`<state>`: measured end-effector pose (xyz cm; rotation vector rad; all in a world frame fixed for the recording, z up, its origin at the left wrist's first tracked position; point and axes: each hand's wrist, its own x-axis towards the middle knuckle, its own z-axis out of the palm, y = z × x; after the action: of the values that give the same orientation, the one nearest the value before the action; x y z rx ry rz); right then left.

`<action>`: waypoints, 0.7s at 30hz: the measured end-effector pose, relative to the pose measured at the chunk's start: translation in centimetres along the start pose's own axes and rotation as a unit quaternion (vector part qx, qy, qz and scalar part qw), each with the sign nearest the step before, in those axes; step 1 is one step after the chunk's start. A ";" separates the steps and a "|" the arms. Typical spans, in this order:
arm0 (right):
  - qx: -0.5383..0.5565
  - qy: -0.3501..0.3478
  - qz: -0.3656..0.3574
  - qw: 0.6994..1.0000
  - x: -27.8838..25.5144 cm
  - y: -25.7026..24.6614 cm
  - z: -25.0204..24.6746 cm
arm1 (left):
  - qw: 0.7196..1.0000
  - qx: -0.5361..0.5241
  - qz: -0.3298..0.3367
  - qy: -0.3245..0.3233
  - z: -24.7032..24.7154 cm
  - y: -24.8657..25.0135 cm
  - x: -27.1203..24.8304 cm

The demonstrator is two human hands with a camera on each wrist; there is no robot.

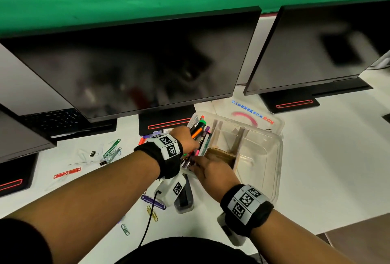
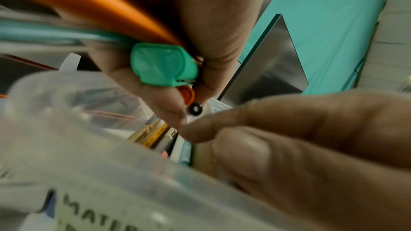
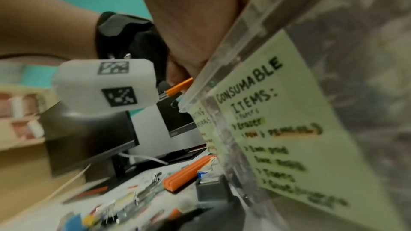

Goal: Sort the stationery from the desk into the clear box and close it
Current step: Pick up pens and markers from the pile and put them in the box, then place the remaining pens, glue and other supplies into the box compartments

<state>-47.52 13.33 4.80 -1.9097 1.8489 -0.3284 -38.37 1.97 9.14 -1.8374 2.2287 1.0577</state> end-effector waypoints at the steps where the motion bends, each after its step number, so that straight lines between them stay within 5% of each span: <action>1: -0.026 0.007 -0.031 0.999 -0.5 0.0 -0.1 | 1.000 0.001 -0.002 -0.001 0.1 0.1 0.0; 4: -0.082 0.044 -0.080 0.992 -2.2 1.2 -0.3 | 1.000 0.007 0.002 0.009 0.4 0.2 0.0; 13: -0.134 0.009 -0.061 0.989 -3.1 2.9 -0.8 | 0.999 0.027 0.015 -0.009 1.6 1.0 0.8; 21: -0.135 -0.004 -0.056 0.989 -3.3 2.7 -1.0 | 0.994 -0.074 0.069 0.029 1.6 0.3 1.2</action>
<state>-50.60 16.44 4.84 -2.1947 1.8628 -0.1087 -39.54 1.86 7.50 -1.8125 2.4027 1.2394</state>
